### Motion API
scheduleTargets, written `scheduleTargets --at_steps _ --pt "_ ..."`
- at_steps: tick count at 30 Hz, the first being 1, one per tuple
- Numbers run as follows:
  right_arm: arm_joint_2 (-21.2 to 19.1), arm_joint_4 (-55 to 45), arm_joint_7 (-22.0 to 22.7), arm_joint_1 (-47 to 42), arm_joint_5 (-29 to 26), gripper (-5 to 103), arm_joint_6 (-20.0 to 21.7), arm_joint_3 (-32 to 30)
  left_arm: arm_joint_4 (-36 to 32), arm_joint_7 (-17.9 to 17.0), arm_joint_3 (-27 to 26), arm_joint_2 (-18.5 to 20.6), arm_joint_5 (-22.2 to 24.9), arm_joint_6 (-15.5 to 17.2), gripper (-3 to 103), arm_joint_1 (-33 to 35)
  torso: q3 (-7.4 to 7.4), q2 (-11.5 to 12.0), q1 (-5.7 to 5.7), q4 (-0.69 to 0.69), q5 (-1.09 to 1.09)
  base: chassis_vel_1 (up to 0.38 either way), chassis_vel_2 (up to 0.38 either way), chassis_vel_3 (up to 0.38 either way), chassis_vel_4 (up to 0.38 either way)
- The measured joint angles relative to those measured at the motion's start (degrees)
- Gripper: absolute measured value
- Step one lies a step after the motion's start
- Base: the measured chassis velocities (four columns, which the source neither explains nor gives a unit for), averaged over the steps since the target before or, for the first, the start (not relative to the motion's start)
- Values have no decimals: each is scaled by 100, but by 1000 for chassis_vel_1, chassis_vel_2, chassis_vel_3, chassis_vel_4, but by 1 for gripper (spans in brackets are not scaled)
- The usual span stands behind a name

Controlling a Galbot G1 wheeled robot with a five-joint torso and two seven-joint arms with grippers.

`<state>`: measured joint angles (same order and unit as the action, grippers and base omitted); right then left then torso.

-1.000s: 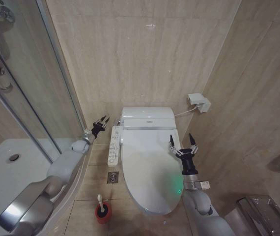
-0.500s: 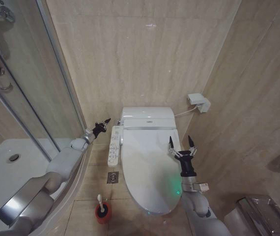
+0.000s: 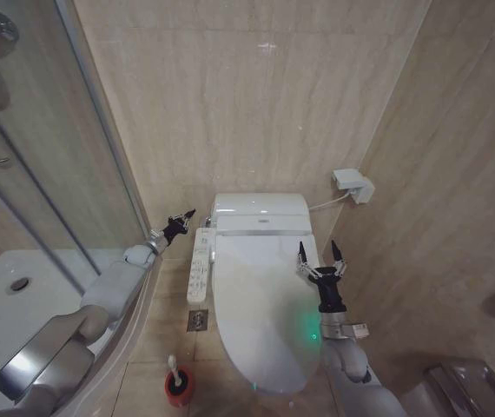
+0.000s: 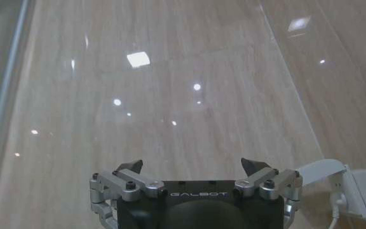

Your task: Open the toilet lid, clean the toilet bowl with a toilet brush, close the toilet lid, and flush.

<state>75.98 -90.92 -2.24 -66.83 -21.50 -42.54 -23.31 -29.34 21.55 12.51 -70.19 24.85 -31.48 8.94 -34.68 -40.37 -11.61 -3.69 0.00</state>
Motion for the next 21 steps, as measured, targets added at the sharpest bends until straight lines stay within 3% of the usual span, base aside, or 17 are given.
scheduleTargets --at_steps 8,13,16,21 --pt "-45 -18 160 -32 74 100 11 14 -113 47 34 37 5 -17 0 59 -2 2 -6 3 -1 -100 116 83 -103" --pt "-58 -42 165 -41 71 100 11 8 -81 460 237 131 -23 -154 0 -24 1 0 1 2 0 37 -50 -31 34" --pt "-53 -62 164 -57 71 100 9 8 7 781 406 196 -273 -332 0 -131 1 0 2 1 0 19 -33 -27 30" --pt "-44 -86 162 -70 68 100 7 6 174 997 566 210 -529 -467 0 -240 0 0 -1 1 0 0 0 0 0"
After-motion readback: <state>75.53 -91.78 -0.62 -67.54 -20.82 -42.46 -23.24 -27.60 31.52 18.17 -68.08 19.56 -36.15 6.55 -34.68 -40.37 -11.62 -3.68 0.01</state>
